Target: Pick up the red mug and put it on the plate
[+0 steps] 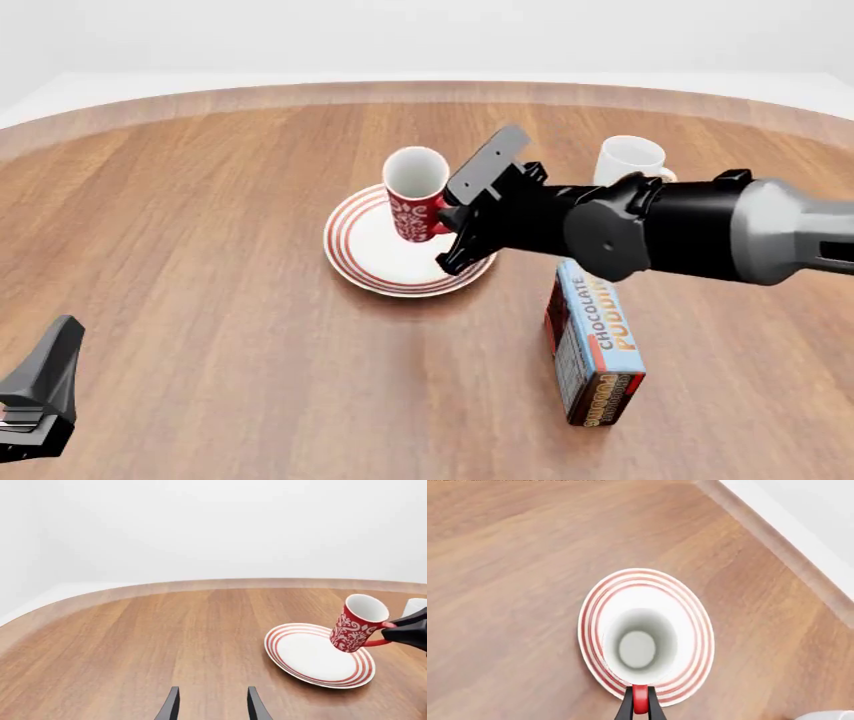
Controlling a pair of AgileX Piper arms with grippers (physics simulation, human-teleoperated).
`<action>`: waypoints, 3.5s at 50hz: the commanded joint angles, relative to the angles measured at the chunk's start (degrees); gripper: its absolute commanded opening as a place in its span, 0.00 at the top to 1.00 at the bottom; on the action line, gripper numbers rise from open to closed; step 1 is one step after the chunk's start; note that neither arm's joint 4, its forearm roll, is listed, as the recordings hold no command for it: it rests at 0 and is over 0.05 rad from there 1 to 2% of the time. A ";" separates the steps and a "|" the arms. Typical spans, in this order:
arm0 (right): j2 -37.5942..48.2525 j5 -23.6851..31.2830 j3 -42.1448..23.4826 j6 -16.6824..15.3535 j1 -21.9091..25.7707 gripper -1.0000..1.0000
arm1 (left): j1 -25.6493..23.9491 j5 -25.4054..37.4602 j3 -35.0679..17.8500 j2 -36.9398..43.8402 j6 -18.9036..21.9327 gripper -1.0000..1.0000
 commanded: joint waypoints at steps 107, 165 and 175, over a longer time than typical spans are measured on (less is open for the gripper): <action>22.64 -11.12 -10.90 2.80 -3.23 1.00 | 0.00 0.00 0.00 0.00 0.00 0.00; 15.38 -9.91 -6.44 3.30 -4.11 0.00 | 0.00 0.00 0.00 0.00 0.00 0.00; 8.98 -8.84 -2.51 3.47 -4.16 0.00 | 0.00 0.00 0.00 0.00 0.00 0.00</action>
